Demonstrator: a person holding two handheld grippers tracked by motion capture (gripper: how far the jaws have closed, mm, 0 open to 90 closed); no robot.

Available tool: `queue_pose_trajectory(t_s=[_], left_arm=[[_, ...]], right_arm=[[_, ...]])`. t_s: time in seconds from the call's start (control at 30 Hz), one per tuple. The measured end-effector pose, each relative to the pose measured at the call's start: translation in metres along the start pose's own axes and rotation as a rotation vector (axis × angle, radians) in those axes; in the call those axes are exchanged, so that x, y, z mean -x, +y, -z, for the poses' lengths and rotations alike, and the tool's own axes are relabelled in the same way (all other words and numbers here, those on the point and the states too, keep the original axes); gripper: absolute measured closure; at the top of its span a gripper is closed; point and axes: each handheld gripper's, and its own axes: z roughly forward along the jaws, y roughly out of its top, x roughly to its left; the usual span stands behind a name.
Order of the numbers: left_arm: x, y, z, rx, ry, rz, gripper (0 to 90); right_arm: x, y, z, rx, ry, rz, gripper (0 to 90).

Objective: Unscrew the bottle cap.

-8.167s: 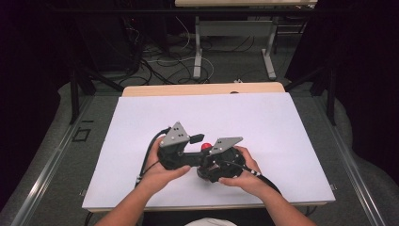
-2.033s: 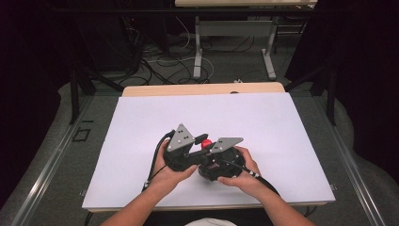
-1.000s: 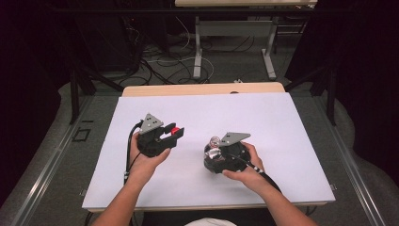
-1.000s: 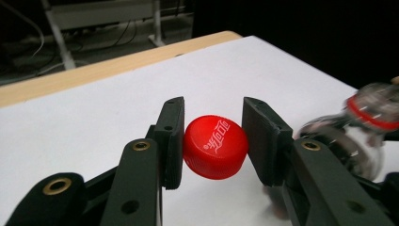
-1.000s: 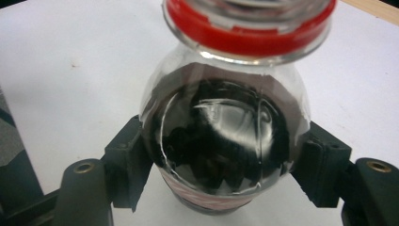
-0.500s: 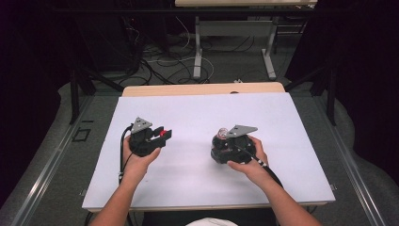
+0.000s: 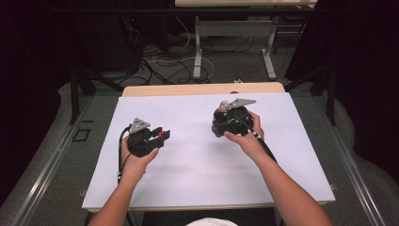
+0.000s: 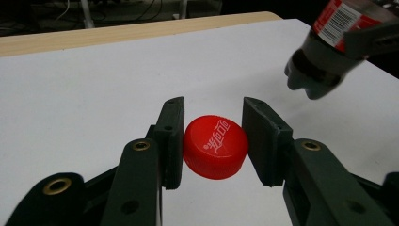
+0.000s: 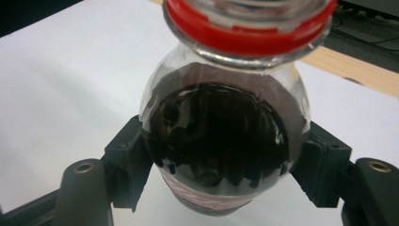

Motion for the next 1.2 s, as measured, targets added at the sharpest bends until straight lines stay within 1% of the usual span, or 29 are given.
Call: queue_pose_trajectory(t_s=[0.07, 0.1, 0.13, 0.2, 0.23, 0.27, 0.3, 0.33, 0.47, 0.5, 0.57, 0.63, 0.7, 0.73, 0.8, 0.83, 0.87, 0.97, 1.0, 1.13, 1.2], left_arm=[[-0.001, 0.0, 0.001, 0.001, -0.001, 0.01, 61.3], [-0.001, 0.0, 0.0, 0.009, 0.002, 0.016, 61.3], [-0.002, 0.0, 0.001, 0.005, 0.004, 0.01, 61.3], [-0.003, 0.0, 0.001, 0.004, 0.005, 0.015, 61.3], [-0.003, -0.001, 0.0, 0.008, 0.003, 0.026, 61.3], [-0.003, -0.001, 0.0, 0.008, 0.004, 0.026, 61.3], [-0.003, -0.001, 0.0, 0.008, 0.004, 0.026, 61.3], [-0.005, -0.001, 0.0, 0.008, 0.007, 0.014, 61.3], [-0.005, -0.001, 0.0, 0.005, 0.002, 0.029, 61.3], [-0.006, -0.001, 0.0, 0.004, 0.006, 0.021, 61.3], [-0.006, -0.002, 0.0, 0.003, 0.004, 0.034, 61.3], [-0.007, -0.002, 0.0, 0.002, 0.005, 0.037, 61.3], [-0.009, -0.002, 0.0, 0.003, 0.008, 0.03, 61.3], [-0.009, -0.002, 0.0, 0.002, 0.005, 0.037, 61.3], [-0.009, -0.002, 0.0, 0.002, 0.004, 0.04, 61.3], [-0.009, -0.003, -0.001, 0.005, 0.004, 0.04, 61.3], [-0.009, -0.003, -0.001, 0.002, 0.003, 0.042, 61.3], [-0.008, -0.003, -0.001, -0.002, 0.0, 0.042, 61.3], [-0.008, -0.003, -0.001, -0.006, 0.002, 0.042, 61.3], [-0.008, -0.003, -0.002, -0.007, 0.001, 0.042, 61.3], [-0.008, -0.003, -0.002, -0.006, 0.0, 0.044, 61.3]], right_arm=[[0.001, 0.006, -0.009, -0.007, -0.019, 0.005, 29.7], [0.001, 0.008, -0.014, -0.01, -0.025, 0.003, 29.7], [0.001, 0.009, -0.019, -0.012, -0.025, 0.0, 29.7], [0.0, 0.011, -0.03, -0.022, -0.02, -0.011, 29.7], [-0.001, 0.011, -0.035, -0.024, -0.017, -0.006, 29.6], [-0.002, 0.01, -0.04, -0.032, -0.016, -0.001, 29.7], [-0.004, 0.01, -0.044, -0.038, -0.02, -0.007, 29.6], [-0.006, 0.01, -0.048, -0.043, -0.012, -0.006, 29.6], [-0.015, 0.007, -0.061, -0.063, -0.004, 0.002, 29.6], [-0.017, 0.005, -0.064, -0.067, -0.003, 0.002, 29.6], [-0.02, 0.003, -0.069, -0.077, 0.003, 0.002, 29.6], [-0.022, 0.0, -0.073, -0.09, 0.001, 0.005, 29.5], [-0.023, -0.003, -0.076, -0.091, 0.007, 0.006, 29.5], [-0.023, -0.005, -0.076, -0.097, 0.01, 0.005, 29.5], [-0.025, -0.008, -0.079, -0.109, 0.01, -0.009, 29.4], [-0.024, -0.01, -0.08, -0.096, 0.016, -0.002, 29.2], [-0.024, -0.011, -0.079, -0.095, 0.008, -0.004, 29.1], [-0.024, -0.014, -0.08, -0.064, 0.017, -0.014, 28.6], [-0.024, -0.014, -0.079, -0.071, 0.007, -0.014, 28.4], [-0.024, -0.015, -0.08, -0.069, 0.007, -0.007, 27.4], [-0.025, -0.016, -0.081, -0.071, 0.003, -0.001, 25.2]])
